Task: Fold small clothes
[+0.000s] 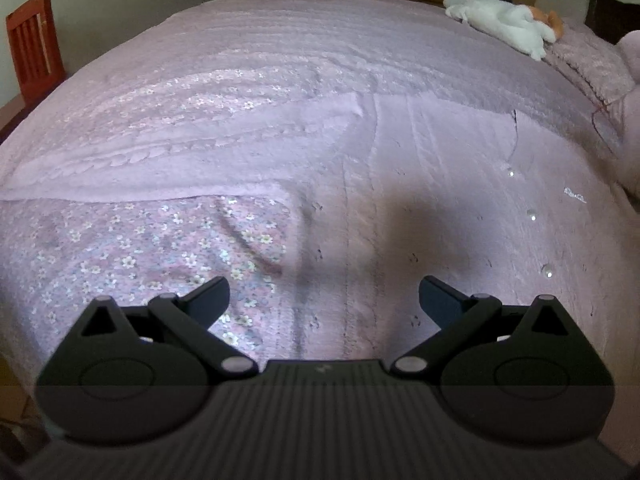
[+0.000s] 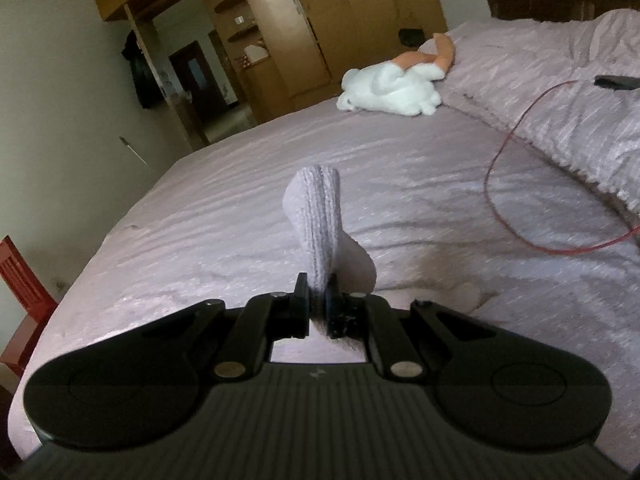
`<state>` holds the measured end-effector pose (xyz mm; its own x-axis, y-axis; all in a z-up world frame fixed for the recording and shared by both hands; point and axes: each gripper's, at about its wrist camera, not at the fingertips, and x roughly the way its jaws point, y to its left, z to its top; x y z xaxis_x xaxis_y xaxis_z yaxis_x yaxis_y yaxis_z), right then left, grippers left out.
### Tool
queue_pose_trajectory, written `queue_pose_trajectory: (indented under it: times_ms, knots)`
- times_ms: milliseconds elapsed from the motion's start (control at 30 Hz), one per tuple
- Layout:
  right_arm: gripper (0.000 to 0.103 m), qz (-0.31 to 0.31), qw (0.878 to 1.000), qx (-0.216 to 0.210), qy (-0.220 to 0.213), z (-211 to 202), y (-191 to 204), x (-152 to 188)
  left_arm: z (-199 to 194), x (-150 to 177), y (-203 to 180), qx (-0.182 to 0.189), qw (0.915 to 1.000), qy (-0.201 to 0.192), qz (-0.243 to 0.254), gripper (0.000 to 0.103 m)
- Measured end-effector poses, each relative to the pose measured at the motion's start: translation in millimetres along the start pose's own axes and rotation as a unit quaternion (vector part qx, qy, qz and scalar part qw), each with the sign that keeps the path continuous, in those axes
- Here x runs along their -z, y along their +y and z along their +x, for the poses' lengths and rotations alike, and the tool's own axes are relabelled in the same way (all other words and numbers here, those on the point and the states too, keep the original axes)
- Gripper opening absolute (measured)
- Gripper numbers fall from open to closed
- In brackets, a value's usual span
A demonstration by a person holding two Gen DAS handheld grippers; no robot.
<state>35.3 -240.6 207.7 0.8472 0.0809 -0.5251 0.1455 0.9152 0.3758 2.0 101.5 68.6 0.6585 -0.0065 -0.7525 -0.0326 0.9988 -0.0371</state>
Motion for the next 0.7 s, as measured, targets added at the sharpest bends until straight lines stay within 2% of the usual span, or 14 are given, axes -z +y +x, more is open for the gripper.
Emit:
queue_pose_trajectory:
  times_ms: [267,400,700]
  knots:
    - [0.006,-0.015,0.999,-0.03,-0.005,3.9,42.9,-1.5,3.0,-3.0,8.4,0.005,0.9999,-0.003,-0.01,0.102]
    - [0.006,-0.031,0.998,-0.05,0.006,17.4,70.0,5.9,4.4,-2.2,12.3,0.002,0.9999,-0.003,-0.014,0.102]
    - [0.006,-0.062,0.995,-0.059,0.042,73.8,129.0,60.9,10.5,-2.3,22.6,-0.002,0.9997,0.0,-0.024,0.103]
